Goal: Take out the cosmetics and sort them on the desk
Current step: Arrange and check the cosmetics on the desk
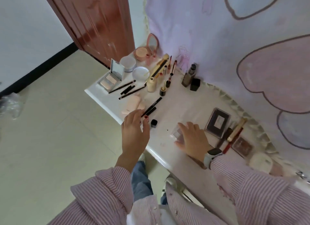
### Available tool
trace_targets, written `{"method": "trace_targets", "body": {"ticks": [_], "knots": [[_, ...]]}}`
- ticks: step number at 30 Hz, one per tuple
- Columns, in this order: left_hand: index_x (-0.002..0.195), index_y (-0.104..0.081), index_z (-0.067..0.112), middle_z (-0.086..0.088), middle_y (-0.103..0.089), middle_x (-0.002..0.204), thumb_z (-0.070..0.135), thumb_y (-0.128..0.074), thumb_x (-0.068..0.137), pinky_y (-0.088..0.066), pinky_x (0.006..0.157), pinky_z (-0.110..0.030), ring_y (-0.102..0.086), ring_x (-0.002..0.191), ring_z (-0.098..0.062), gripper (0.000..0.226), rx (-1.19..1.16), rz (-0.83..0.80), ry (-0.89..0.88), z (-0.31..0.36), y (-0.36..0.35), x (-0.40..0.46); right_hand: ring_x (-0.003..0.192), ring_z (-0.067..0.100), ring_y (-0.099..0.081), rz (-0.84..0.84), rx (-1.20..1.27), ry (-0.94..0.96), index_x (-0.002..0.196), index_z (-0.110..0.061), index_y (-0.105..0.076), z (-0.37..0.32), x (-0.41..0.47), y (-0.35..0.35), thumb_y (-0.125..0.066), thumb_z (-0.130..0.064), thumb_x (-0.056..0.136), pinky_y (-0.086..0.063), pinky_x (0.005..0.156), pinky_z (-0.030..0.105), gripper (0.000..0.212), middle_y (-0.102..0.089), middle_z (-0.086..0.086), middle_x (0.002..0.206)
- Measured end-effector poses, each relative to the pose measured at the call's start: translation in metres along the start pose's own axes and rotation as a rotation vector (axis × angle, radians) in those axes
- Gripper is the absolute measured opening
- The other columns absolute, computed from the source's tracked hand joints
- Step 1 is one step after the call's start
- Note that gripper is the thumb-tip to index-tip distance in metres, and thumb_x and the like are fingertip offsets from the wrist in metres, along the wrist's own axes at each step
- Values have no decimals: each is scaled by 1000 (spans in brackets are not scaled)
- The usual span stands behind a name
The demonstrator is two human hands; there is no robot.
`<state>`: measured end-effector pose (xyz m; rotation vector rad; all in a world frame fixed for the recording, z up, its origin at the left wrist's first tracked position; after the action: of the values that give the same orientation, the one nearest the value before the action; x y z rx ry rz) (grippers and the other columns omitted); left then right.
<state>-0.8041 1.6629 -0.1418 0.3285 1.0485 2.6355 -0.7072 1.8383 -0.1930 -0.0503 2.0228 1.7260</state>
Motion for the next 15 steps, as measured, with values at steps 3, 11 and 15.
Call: {"method": "trace_targets", "body": {"ticks": [3, 11, 15], "knots": [[113, -62, 3, -13, -61, 114, 2, -57, 87, -40, 95, -36, -54, 108, -28, 27, -7, 59, 9, 6, -3, -33, 106, 25, -46, 64, -9, 58, 131, -21, -27, -3, -2, -3, -54, -49, 81, -45, 87, 37, 64, -44, 9, 122], [115, -53, 29, 2, -60, 118, 19, -52, 93, -49, 90, -32, -60, 102, -16, 24, -584, -247, 449, 24, -15, -76, 91, 12, -57, -44, 1340, -91, 124, -22, -44, -5, -26, 34, -66, -44, 77, -51, 67, 22, 56, -53, -1, 110], [117, -53, 30, 5, -59, 119, 19, -53, 92, -54, 81, -28, -64, 98, -11, 27, -738, -406, 343, 44, -22, -85, 92, 28, -62, -332, 1626, -256, 116, -7, -46, -2, -47, 36, -60, -45, 81, -57, 67, 33, 53, -58, 12, 107]]}}
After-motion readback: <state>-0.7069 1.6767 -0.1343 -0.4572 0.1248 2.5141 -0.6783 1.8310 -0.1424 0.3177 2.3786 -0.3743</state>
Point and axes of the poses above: each hand's wrist, its own x-axis towards the middle knuckle, its own y-axis out of the back of the hand, z = x × y, the point moved 1 cm from there along x, towards the middle knuckle
